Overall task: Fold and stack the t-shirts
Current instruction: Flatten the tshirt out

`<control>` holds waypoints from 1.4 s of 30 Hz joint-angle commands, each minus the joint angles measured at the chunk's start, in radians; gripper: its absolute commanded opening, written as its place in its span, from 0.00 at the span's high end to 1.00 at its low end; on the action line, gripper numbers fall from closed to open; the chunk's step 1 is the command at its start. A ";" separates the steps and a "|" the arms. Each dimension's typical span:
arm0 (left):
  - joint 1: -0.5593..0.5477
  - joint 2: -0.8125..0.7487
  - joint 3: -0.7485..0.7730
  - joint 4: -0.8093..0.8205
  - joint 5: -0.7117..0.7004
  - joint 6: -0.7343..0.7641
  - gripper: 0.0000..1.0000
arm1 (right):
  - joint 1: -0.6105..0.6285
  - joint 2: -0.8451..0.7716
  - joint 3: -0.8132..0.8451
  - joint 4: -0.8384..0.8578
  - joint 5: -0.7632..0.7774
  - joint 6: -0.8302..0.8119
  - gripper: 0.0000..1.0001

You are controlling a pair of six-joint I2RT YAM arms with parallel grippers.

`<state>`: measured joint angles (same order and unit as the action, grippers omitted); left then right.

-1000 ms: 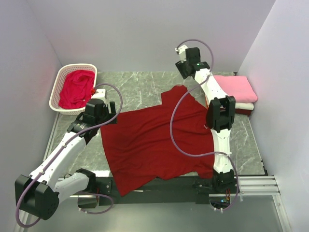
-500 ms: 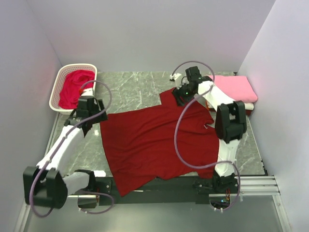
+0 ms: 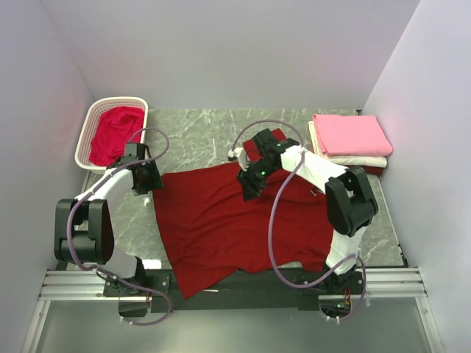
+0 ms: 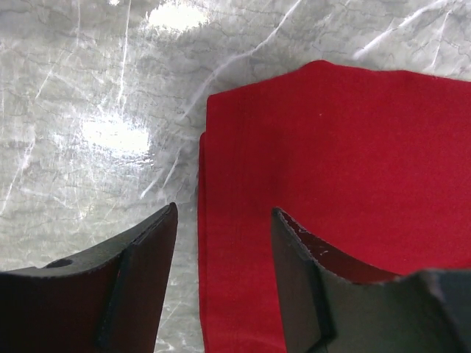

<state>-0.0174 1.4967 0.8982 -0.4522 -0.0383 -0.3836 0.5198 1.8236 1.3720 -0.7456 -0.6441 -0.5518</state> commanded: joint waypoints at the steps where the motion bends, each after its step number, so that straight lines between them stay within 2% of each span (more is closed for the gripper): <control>1: -0.001 0.022 0.033 0.000 0.017 0.006 0.41 | 0.019 -0.006 0.019 -0.011 -0.012 0.013 0.46; 6: -0.001 0.187 0.120 -0.032 0.005 0.006 0.43 | 0.019 -0.038 -0.001 0.008 -0.020 0.024 0.45; 11: -0.001 0.275 0.186 -0.057 -0.003 -0.001 0.57 | 0.011 -0.067 -0.001 0.009 -0.029 0.032 0.45; 12: -0.001 0.274 0.183 -0.051 -0.003 0.000 0.59 | 0.008 -0.070 0.001 0.009 -0.031 0.032 0.45; 15: -0.001 0.252 0.171 -0.036 0.001 0.017 0.78 | -0.003 -0.084 0.002 0.003 -0.043 0.029 0.45; 16: -0.003 0.223 0.165 -0.028 0.008 0.029 0.89 | -0.010 -0.089 0.002 0.002 -0.046 0.026 0.45; 19: -0.033 0.156 0.163 0.001 0.031 0.049 0.96 | -0.023 -0.090 0.007 -0.008 -0.052 0.023 0.45; 21: -0.073 0.072 0.165 0.013 0.066 0.074 0.97 | -0.038 -0.093 0.007 -0.006 -0.054 0.021 0.45; 24: -0.206 -0.012 0.173 0.007 0.083 0.106 0.96 | -0.067 -0.098 0.007 -0.009 -0.057 0.016 0.45; 25: -0.284 -0.024 0.169 0.001 0.100 0.110 0.92 | -0.075 -0.102 0.007 -0.009 -0.060 0.016 0.45; 27: -0.357 -0.039 0.157 -0.023 0.107 0.098 0.78 | -0.101 -0.103 0.009 -0.017 -0.072 0.015 0.45; 28: -0.427 -0.039 0.142 -0.037 0.106 0.094 0.62 | -0.112 -0.106 0.009 -0.017 -0.075 0.015 0.45; 31: -0.536 -0.059 0.099 -0.066 0.060 0.063 0.46 | -0.147 -0.106 0.012 -0.023 -0.087 0.015 0.45; 36: -0.567 -0.165 0.077 -0.068 -0.057 0.017 0.37 | -0.178 -0.107 0.015 -0.031 -0.100 0.010 0.44; 39: -0.567 -0.191 0.074 -0.025 -0.042 0.058 0.35 | -0.181 -0.103 0.016 -0.034 -0.104 0.009 0.44; 42: -0.567 -0.126 0.103 -0.020 0.009 0.120 0.36 | -0.179 -0.092 0.019 -0.041 -0.111 0.007 0.44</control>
<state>-0.5831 1.3422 0.9672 -0.5125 -0.0490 -0.3176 0.3397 1.7672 1.3716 -0.7712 -0.7219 -0.5331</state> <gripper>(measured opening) 0.645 0.554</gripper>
